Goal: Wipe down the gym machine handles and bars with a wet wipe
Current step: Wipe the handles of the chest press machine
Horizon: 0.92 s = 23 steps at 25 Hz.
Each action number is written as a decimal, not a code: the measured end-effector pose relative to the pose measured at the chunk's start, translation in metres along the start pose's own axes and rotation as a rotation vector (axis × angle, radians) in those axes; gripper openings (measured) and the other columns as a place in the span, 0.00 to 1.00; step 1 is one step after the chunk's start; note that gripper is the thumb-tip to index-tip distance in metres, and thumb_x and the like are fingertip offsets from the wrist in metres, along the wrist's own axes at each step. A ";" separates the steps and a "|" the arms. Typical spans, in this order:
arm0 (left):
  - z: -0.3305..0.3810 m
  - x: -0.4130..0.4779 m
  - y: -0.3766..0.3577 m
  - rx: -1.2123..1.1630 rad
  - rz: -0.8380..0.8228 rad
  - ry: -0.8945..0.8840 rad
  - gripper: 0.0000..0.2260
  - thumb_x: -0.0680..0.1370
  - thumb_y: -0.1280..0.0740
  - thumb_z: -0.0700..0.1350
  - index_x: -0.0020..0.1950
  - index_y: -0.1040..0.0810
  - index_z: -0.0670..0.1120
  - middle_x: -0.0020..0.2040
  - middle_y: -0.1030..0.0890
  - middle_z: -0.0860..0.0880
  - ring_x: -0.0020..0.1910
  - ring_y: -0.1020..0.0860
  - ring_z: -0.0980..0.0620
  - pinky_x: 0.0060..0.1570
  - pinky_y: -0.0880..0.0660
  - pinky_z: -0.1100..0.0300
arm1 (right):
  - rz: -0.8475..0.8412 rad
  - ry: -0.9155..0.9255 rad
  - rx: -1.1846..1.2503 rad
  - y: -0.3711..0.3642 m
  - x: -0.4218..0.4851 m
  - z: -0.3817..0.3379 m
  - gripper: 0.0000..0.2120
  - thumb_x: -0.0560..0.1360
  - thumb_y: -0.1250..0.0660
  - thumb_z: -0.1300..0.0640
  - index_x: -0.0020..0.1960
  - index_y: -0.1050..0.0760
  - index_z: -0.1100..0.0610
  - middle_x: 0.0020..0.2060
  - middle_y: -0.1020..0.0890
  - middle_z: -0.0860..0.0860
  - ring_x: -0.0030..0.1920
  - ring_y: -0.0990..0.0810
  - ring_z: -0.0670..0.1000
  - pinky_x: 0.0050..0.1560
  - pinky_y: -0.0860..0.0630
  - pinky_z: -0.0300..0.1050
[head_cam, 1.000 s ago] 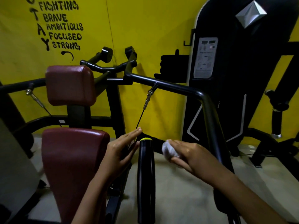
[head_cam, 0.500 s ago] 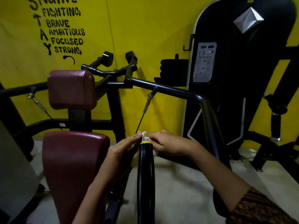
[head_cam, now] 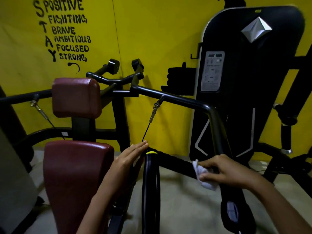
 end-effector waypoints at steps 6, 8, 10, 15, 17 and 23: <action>0.006 0.005 -0.005 0.140 -0.140 -0.060 0.24 0.73 0.42 0.48 0.70 0.36 0.50 0.68 0.30 0.48 0.66 0.31 0.53 0.67 0.38 0.55 | 0.241 0.193 -0.098 -0.030 0.017 -0.048 0.24 0.75 0.39 0.56 0.71 0.34 0.55 0.70 0.31 0.50 0.68 0.31 0.48 0.64 0.31 0.40; 0.007 0.004 -0.006 0.122 -0.147 -0.032 0.23 0.72 0.43 0.46 0.68 0.35 0.51 0.67 0.29 0.49 0.64 0.29 0.55 0.67 0.38 0.60 | 0.367 0.220 -0.134 -0.019 -0.005 -0.043 0.16 0.77 0.40 0.56 0.63 0.25 0.56 0.64 0.25 0.51 0.63 0.25 0.48 0.55 0.23 0.43; 0.008 0.004 -0.005 0.094 -0.133 0.010 0.23 0.72 0.40 0.42 0.68 0.32 0.49 0.66 0.28 0.50 0.62 0.29 0.58 0.65 0.37 0.64 | 0.460 0.220 -0.236 -0.011 -0.026 -0.044 0.12 0.74 0.39 0.59 0.52 0.18 0.57 0.56 0.19 0.53 0.56 0.20 0.50 0.42 0.19 0.44; 0.021 0.000 0.030 0.109 0.002 0.129 0.22 0.70 0.30 0.30 0.62 0.24 0.44 0.51 0.18 0.48 0.47 0.19 0.53 0.47 0.24 0.69 | 0.508 0.091 0.092 0.003 -0.051 -0.055 0.09 0.73 0.35 0.66 0.43 0.17 0.57 0.42 0.15 0.50 0.43 0.20 0.32 0.41 0.24 0.31; 0.032 -0.006 0.057 0.053 0.128 0.255 0.20 0.70 0.29 0.30 0.59 0.22 0.44 0.46 0.19 0.52 0.39 0.18 0.52 0.40 0.23 0.70 | 0.525 0.013 0.215 0.010 -0.052 -0.055 0.05 0.73 0.33 0.66 0.42 0.19 0.61 0.32 0.18 0.51 0.33 0.24 0.31 0.34 0.30 0.30; 0.099 -0.020 0.081 -0.252 0.272 0.368 0.09 0.75 0.32 0.49 0.54 0.19 0.52 0.46 0.17 0.57 0.46 0.18 0.51 0.48 0.20 0.50 | 0.562 -0.124 0.277 0.021 -0.069 -0.076 0.09 0.78 0.40 0.63 0.52 0.24 0.68 0.46 0.26 0.59 0.47 0.26 0.56 0.42 0.37 0.42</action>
Point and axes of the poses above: each hand's wrist, its own x-axis towards the middle knuckle, its own y-axis out of the back of the hand, z = x × y, the point moved 9 cm from there along x, towards the middle knuckle
